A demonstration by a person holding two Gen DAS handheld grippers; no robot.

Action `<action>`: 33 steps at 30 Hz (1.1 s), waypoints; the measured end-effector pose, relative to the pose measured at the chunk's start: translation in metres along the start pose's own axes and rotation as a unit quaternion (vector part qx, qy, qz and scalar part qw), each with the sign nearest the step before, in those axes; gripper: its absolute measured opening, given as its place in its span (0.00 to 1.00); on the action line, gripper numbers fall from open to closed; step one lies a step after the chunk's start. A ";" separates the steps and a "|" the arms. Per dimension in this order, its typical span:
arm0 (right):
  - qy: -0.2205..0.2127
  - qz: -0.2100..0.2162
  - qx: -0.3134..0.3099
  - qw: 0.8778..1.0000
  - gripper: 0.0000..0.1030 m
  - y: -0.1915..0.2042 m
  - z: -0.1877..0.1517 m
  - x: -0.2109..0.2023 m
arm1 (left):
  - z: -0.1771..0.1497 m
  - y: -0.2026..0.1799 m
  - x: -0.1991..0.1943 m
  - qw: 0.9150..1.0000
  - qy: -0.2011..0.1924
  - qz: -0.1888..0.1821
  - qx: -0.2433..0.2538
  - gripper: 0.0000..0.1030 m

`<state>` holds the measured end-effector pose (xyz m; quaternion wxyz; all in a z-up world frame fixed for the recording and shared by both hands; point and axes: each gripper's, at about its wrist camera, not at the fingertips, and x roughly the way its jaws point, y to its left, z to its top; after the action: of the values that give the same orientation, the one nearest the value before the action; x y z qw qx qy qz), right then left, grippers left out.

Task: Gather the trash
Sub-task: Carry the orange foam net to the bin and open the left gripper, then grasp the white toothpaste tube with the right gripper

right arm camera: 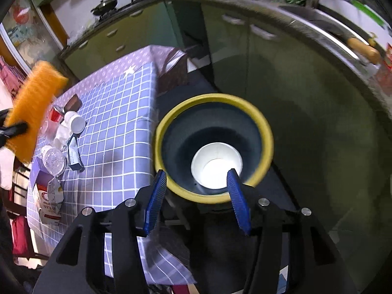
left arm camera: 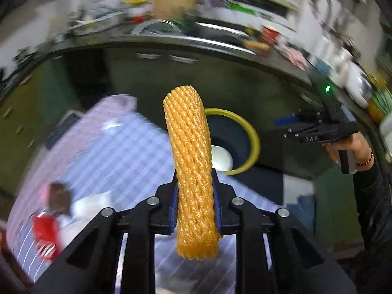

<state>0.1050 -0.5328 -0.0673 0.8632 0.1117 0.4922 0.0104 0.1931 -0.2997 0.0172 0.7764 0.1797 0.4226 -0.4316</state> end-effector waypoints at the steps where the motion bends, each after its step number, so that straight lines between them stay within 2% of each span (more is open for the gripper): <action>1: -0.006 -0.001 0.004 1.000 0.50 -0.008 -0.005 -0.009 | 0.009 -0.012 0.018 1.000 0.011 -0.010 0.008 0.21; 4: -0.019 -0.010 0.012 1.000 0.50 -0.028 -0.018 -0.028 | 0.029 -0.040 0.068 0.998 0.046 -0.024 0.028 0.21; 9: -0.026 -0.012 0.032 0.999 0.50 -0.058 -0.038 -0.045 | 0.053 -0.062 0.144 0.994 0.090 -0.017 0.057 0.23; 11: -0.026 -0.013 0.041 0.999 0.50 -0.068 -0.044 -0.047 | 0.062 -0.067 0.174 0.993 0.101 -0.009 0.061 0.43; 12: -0.026 -0.014 0.046 0.999 0.50 -0.074 -0.046 -0.047 | 0.065 -0.069 0.189 0.992 0.105 -0.002 0.065 0.61; 14: -0.025 -0.016 0.054 0.998 0.51 -0.081 -0.050 -0.046 | 0.072 -0.070 0.205 0.992 0.101 0.019 0.078 0.63; 16: -0.021 -0.017 0.059 0.998 0.51 -0.086 -0.052 -0.045 | 0.076 -0.066 0.209 0.992 0.102 0.016 0.071 0.63; 20: -0.017 -0.015 0.051 0.998 0.51 -0.078 -0.049 -0.040 | 0.074 -0.053 0.166 0.997 0.069 -0.002 0.043 0.66; 24: -0.014 0.004 0.022 1.000 0.51 -0.049 -0.039 -0.030 | 0.057 -0.021 0.082 1.000 0.018 -0.014 -0.019 0.73; 28: -0.002 0.032 -0.034 0.999 0.51 -0.001 -0.026 -0.015 | 0.014 0.016 -0.006 0.997 -0.026 0.022 -0.062 0.82; 33: 0.009 0.086 -0.129 0.988 0.52 0.086 -0.008 0.008 | -0.071 0.067 -0.097 0.985 -0.060 0.073 -0.145 0.85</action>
<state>0.1100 -0.4468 -0.0611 0.8617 0.0419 0.4833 0.1492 0.1862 -0.1658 0.0494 0.8473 0.0692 0.4195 -0.3182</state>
